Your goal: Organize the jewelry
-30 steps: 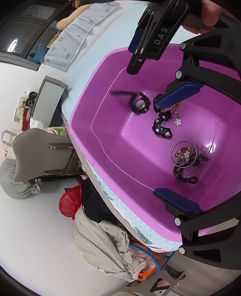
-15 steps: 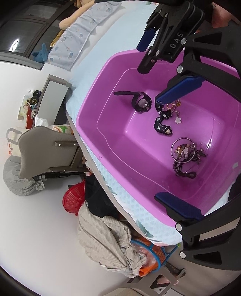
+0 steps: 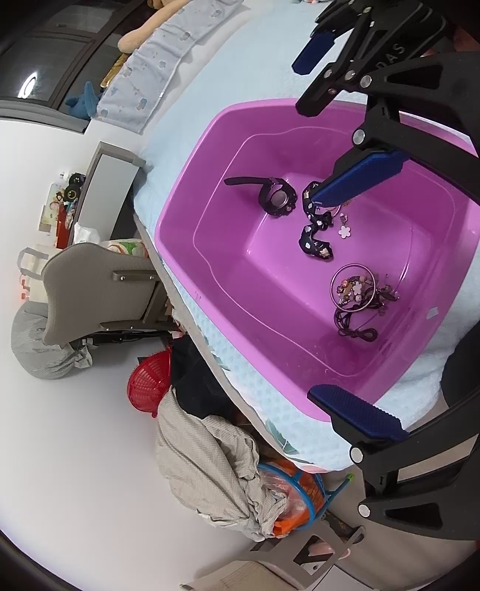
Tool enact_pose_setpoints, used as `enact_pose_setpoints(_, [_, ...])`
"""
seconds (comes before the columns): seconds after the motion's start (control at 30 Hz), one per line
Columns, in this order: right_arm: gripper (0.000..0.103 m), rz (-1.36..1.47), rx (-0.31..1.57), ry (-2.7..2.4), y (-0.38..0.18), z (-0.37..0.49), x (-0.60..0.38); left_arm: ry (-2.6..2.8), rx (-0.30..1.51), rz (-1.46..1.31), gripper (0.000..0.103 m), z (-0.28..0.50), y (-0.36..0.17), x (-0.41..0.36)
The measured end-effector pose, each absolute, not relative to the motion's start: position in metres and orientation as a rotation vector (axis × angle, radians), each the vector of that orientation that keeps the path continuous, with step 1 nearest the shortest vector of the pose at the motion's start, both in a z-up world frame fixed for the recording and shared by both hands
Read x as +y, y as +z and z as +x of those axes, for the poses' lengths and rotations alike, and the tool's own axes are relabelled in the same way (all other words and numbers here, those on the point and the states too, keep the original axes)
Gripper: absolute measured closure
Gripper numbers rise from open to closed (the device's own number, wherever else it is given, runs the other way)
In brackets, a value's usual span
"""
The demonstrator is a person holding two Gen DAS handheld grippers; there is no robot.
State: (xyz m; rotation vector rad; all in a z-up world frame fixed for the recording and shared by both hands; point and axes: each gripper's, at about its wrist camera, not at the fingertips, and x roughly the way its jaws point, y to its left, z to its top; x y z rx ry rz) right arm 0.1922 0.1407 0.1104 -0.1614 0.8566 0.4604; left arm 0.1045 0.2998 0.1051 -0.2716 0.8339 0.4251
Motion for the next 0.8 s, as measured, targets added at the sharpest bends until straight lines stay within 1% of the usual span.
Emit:
enact_pose_setpoints(0.4, [0.036, -0.159, 0.850, 0.429, 0.118, 0.155, 0.132, 0.440, 0.802, -0.230, 0.008, 0.087, 0.120, 0.287])
enact_pose_setpoints(0.8, [0.036, -0.142, 0.849, 0.414, 0.121, 0.144, 0.124, 0.431, 0.783, -0.198, 0.008, 0.075, 0.129, 0.271])
